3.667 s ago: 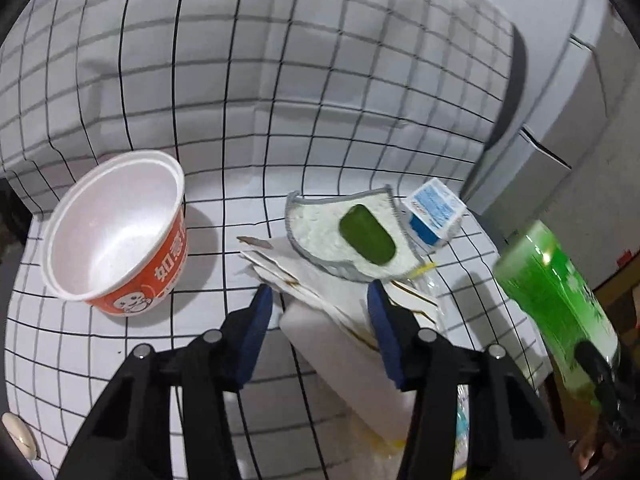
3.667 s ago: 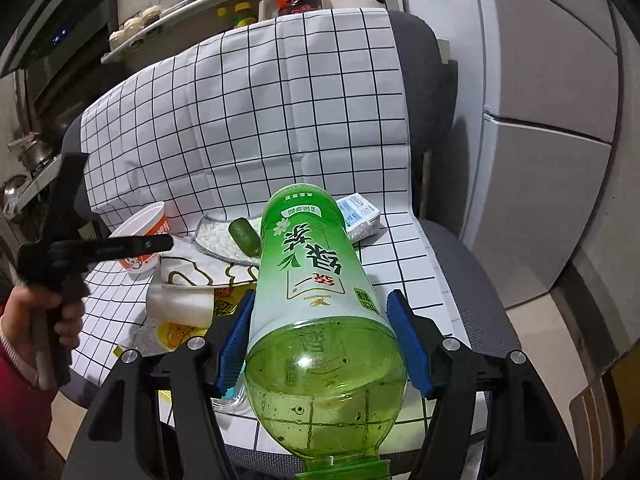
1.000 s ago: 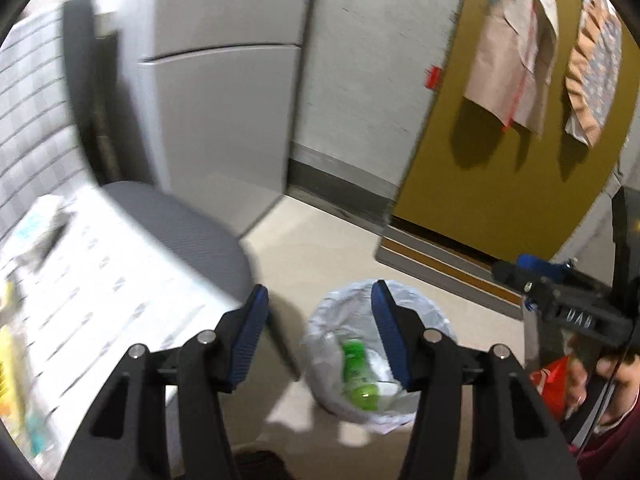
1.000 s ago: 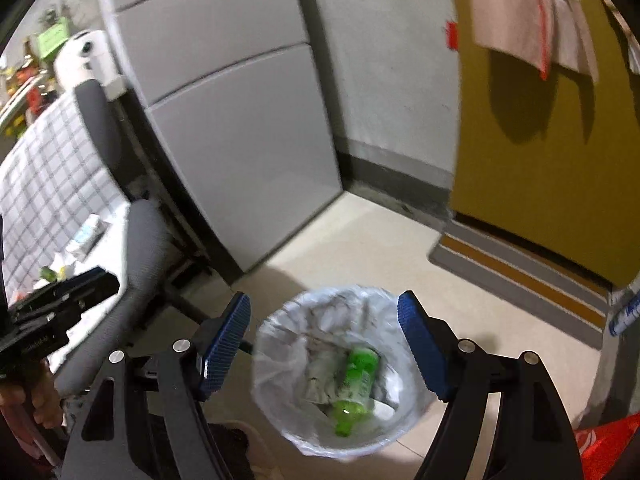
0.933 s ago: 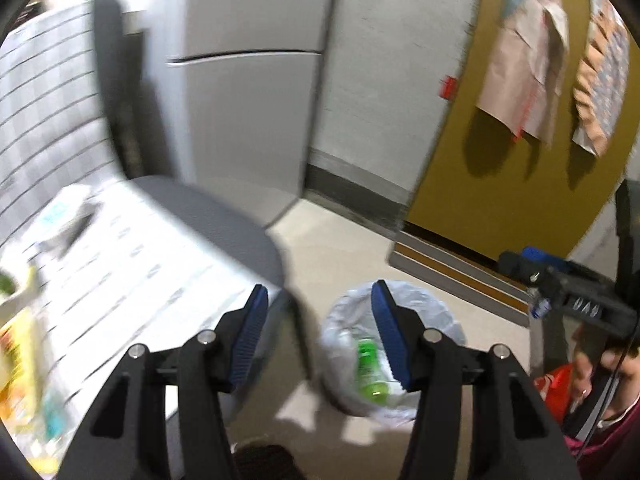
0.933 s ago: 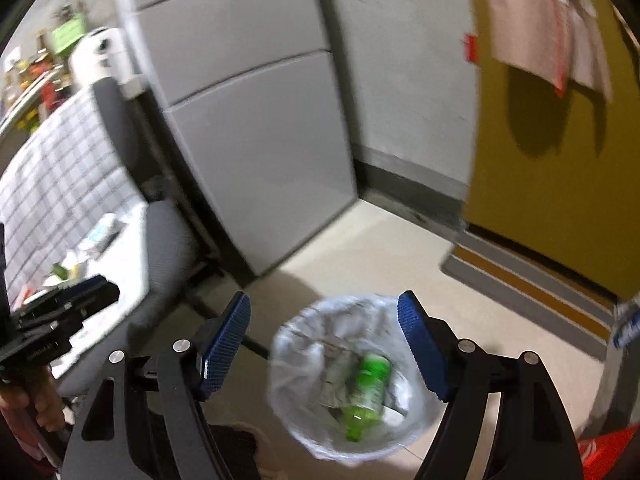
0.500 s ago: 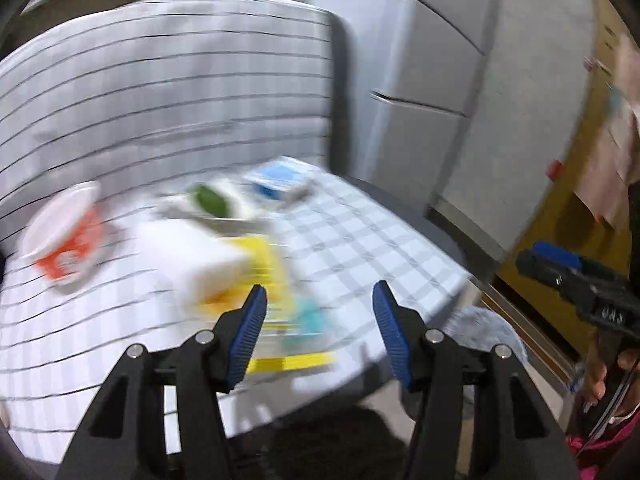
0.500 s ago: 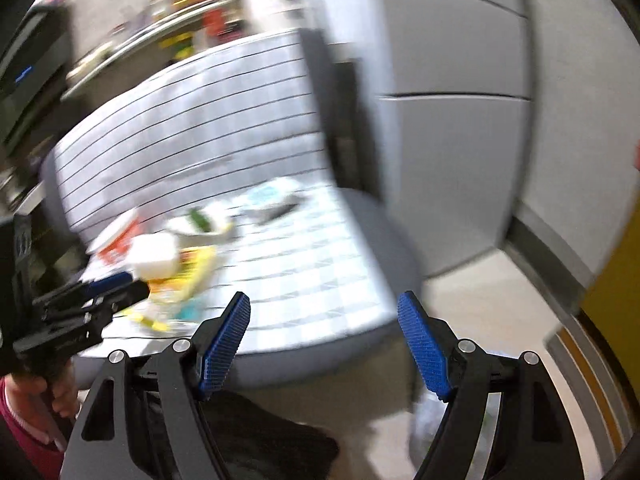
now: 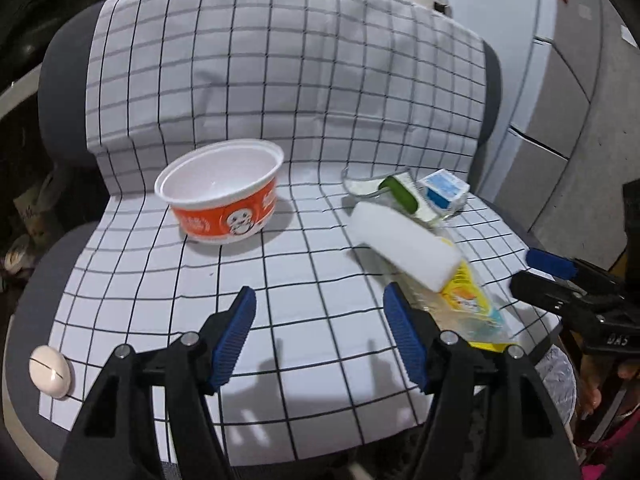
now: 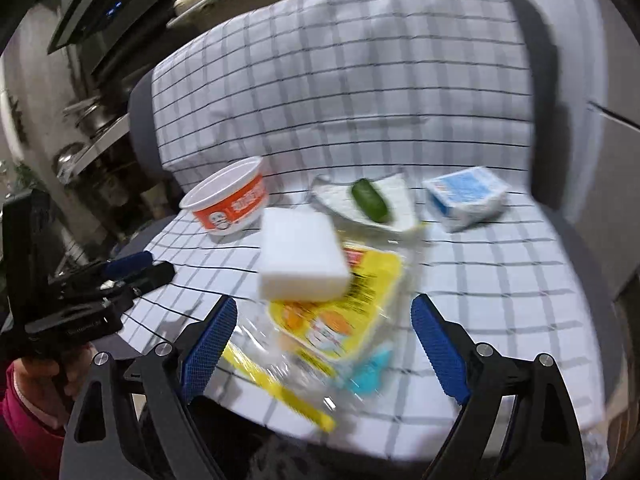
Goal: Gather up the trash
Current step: 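Grasp the white sponge with the right gripper and lift it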
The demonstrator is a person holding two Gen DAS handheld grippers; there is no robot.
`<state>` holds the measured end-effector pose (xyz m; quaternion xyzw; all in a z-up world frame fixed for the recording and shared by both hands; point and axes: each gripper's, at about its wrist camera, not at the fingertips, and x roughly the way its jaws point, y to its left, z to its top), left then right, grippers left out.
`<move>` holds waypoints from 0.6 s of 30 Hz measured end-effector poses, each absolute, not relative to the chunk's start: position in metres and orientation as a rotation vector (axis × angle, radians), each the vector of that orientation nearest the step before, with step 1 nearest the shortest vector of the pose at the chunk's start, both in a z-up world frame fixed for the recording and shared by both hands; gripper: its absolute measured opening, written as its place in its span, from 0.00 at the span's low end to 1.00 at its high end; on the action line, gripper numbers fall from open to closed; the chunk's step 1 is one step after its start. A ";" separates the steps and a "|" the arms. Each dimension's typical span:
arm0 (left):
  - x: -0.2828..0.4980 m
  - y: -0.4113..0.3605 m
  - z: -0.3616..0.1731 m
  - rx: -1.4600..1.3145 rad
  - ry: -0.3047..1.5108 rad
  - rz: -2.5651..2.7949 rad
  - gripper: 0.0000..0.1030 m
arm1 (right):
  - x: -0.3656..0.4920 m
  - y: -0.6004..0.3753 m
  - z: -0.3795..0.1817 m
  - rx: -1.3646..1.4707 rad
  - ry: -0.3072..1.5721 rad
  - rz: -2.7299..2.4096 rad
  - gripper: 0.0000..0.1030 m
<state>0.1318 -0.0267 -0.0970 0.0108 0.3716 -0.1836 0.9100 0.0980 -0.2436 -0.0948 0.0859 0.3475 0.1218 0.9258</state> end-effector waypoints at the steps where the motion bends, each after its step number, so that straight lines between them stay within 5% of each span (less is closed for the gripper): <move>1: 0.135 -0.026 -0.100 0.020 0.771 -0.376 0.62 | 0.104 -0.241 -0.097 0.175 0.720 0.253 0.86; 12: 0.149 -0.025 -0.117 0.006 0.807 -0.356 0.62 | 0.163 -0.227 -0.128 0.234 0.825 0.304 0.86; 13: 0.148 -0.025 -0.117 0.005 0.808 -0.356 0.62 | 0.165 -0.226 -0.129 0.246 0.826 0.313 0.83; 14: 0.148 -0.025 -0.116 0.006 0.808 -0.356 0.62 | 0.164 -0.226 -0.129 0.255 0.826 0.327 0.65; 18: 0.141 -0.026 -0.112 0.004 0.805 -0.368 0.62 | 0.145 -0.221 -0.111 0.189 0.768 0.330 0.61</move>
